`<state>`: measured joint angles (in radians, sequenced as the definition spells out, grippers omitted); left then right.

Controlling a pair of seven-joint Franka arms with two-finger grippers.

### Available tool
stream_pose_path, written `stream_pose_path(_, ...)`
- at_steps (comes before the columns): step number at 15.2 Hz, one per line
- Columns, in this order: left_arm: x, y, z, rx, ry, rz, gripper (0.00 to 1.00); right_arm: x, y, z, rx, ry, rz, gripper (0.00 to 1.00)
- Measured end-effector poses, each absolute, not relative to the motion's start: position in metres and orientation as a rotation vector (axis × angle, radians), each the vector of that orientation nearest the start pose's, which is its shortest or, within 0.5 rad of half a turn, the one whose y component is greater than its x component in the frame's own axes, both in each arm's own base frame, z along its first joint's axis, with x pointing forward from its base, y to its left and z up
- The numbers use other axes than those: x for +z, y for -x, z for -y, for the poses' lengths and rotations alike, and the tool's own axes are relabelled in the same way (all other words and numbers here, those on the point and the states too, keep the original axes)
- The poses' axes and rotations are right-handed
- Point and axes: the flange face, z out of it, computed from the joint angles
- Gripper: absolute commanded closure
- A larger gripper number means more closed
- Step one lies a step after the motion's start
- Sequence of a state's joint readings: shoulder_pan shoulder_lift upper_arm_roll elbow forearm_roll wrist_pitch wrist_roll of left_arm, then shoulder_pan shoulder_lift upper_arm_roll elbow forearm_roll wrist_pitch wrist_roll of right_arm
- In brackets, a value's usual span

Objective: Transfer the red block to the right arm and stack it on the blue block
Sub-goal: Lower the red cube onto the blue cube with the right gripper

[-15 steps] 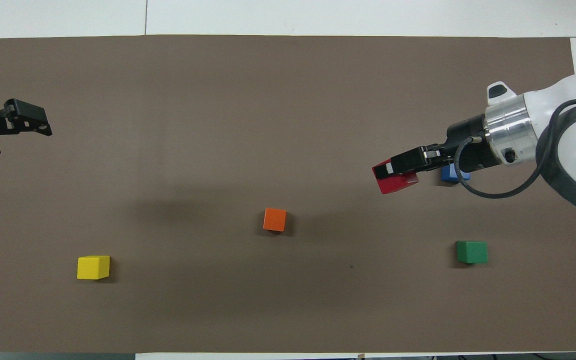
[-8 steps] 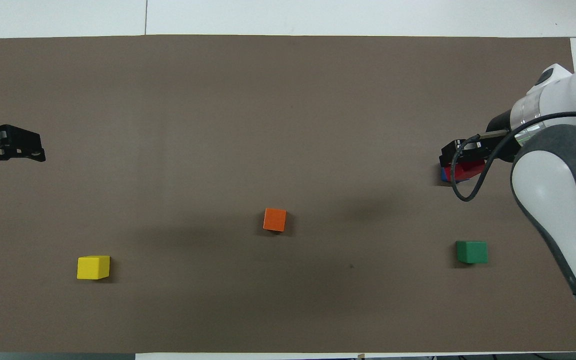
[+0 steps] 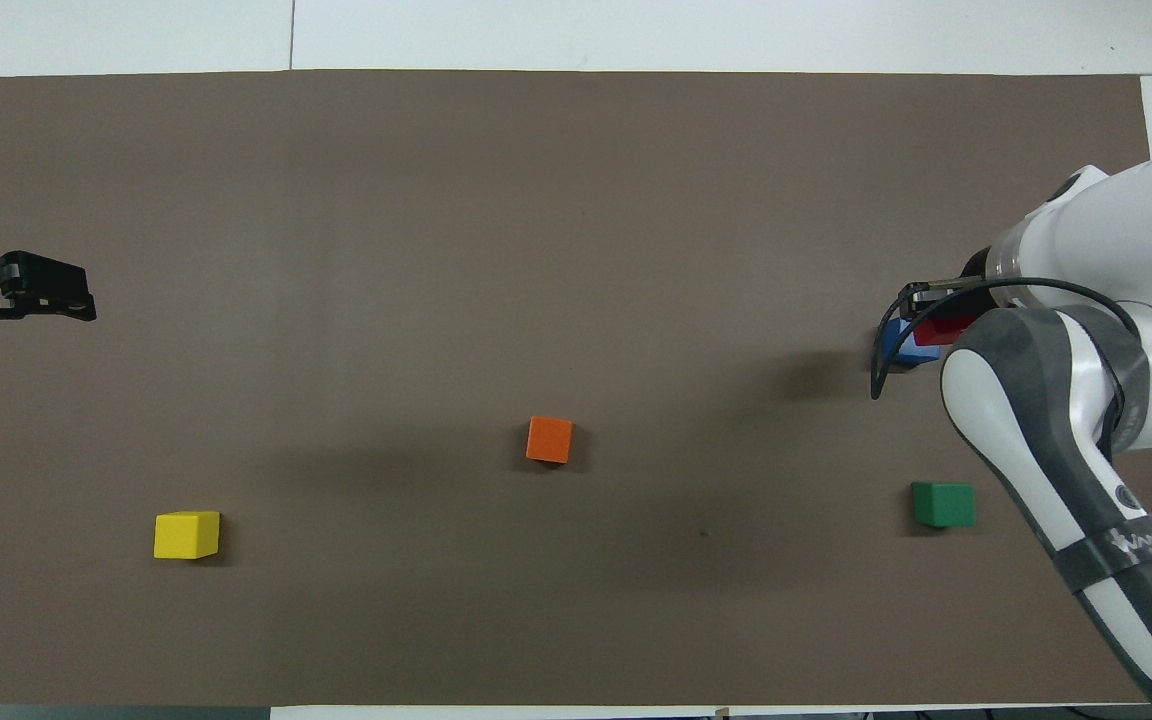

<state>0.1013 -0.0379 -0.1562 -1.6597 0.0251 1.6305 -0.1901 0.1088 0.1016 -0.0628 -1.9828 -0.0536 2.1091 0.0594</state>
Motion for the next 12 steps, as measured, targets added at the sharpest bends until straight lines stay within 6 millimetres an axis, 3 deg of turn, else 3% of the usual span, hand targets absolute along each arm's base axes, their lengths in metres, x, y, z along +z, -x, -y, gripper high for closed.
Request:
stream_pose_path(3,0.608,-0.546,0.036,-0.016,3.106,0.187,0.0,0.395,-0.583,-0.02,-0.071,3.219,-0.025,1.0)
stream_pose_path(7,0.606,-0.55,0.014,-0.005,3.109,0.246,0.0,0.369,-0.582,-0.017,-0.134,3.22,-0.06,1.0)
stream_pose_path(12,0.605,-0.55,0.02,0.012,3.111,0.226,0.0,0.36,-0.581,-0.018,-0.166,3.214,-0.069,1.0)
